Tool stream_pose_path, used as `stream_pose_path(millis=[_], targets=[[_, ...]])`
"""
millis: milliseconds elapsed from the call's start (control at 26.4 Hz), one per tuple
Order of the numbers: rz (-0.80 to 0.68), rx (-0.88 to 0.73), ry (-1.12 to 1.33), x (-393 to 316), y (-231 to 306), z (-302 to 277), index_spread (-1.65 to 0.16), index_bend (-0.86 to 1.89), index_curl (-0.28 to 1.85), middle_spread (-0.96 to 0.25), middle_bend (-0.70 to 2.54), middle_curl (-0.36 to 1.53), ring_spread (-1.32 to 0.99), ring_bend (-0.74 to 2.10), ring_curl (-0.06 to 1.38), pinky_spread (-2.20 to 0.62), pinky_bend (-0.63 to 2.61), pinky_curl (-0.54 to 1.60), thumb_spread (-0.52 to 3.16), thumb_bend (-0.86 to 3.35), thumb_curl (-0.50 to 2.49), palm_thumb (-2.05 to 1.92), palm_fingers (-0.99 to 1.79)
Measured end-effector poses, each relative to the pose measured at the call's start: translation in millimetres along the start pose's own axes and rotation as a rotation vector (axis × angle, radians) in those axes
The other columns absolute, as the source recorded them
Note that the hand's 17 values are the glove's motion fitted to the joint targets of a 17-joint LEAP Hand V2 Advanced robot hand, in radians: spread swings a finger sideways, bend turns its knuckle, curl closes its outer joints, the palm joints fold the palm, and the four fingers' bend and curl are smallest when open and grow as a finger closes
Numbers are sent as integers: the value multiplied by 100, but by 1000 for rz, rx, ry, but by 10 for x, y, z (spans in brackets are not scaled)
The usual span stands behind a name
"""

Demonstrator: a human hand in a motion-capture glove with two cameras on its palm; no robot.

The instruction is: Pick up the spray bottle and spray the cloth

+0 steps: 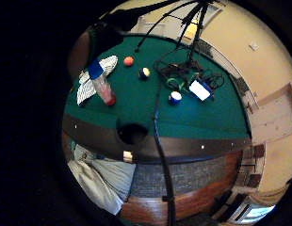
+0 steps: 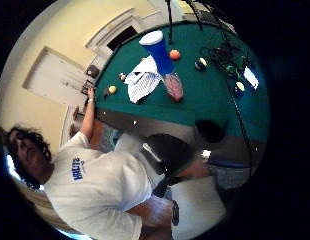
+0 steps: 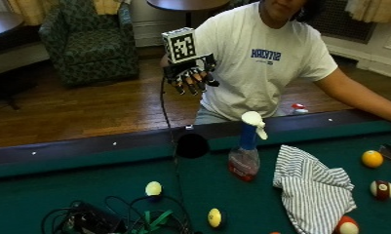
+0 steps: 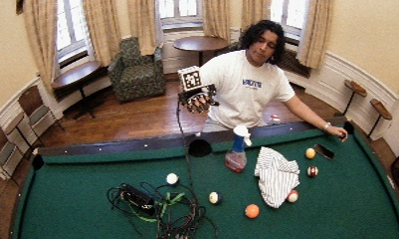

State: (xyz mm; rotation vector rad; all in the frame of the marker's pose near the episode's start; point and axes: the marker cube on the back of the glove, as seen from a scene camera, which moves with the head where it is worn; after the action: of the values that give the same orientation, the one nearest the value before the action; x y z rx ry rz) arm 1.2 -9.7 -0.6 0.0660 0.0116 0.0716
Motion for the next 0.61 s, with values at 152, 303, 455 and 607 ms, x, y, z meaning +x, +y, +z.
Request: stream_pose_path(millis=[152, 303, 455, 607], targets=[[-11, -36, 6, 51, 35, -35, -26, 8, 5, -3, 25, 10, -2, 42, 13, 15, 45, 16, 54, 18, 11, 37, 41], [-13, -30, 0, 128, 43, -25, -32, 9, 7, -4, 26, 14, -3, 45, 18, 18, 47, 20, 69, 15, 14, 39, 38], [-22, -8, -15, 176, 37, 24, -35, 10, 9, -4, 27, 17, -3, 46, 20, 20, 48, 23, 78, 12, 16, 41, 36], [-79, -23, -27, 225, 64, 124, -37, 10, 10, -4, 27, 20, -3, 48, 21, 21, 49, 25, 83, 9, 18, 42, 35]])
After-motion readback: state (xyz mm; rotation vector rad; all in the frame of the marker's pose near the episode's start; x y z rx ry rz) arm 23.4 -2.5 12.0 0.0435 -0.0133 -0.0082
